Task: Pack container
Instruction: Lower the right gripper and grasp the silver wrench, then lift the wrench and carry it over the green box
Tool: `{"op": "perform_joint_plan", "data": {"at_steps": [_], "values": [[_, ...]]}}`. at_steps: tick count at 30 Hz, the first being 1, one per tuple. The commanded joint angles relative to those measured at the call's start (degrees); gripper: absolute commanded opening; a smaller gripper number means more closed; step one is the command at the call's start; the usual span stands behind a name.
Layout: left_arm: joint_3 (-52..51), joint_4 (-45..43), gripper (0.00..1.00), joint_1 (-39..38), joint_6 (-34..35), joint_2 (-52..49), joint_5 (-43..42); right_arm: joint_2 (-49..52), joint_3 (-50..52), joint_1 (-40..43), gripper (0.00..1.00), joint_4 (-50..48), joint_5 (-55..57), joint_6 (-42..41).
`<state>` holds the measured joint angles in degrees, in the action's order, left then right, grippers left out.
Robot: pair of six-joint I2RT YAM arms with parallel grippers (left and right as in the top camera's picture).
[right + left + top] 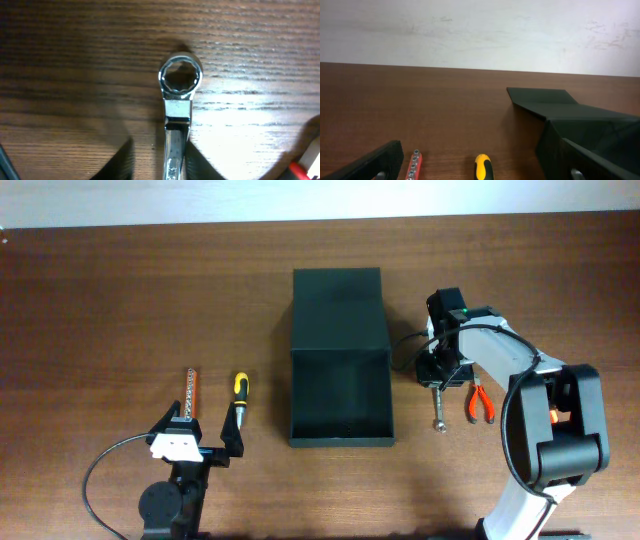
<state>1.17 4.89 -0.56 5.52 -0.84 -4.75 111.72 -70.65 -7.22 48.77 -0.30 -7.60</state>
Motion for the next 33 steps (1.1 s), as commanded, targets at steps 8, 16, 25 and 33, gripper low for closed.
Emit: {"op": "perform_joint_plan", "data": {"at_steps": [8,16,25,33], "values": [[-0.28,-0.04,0.99,0.35,-0.90,0.48,-0.85,1.88,0.35,0.24,0.06,0.55,1.20,-0.37],[-0.28,-0.04,0.99,0.35,-0.90,0.48,-0.85,1.79,-4.22,0.24,0.04,5.95,3.41,-0.39],[-0.28,-0.04,0.99,0.35,-0.90,0.48,-0.85,1.77,-35.19,-0.59,0.04,29.11,4.48,3.56],[-0.28,-0.04,0.99,0.35,-0.90,0.48,-0.85,0.83,-59.17,-10.01,0.04,46.14,-8.28,22.67]]}}
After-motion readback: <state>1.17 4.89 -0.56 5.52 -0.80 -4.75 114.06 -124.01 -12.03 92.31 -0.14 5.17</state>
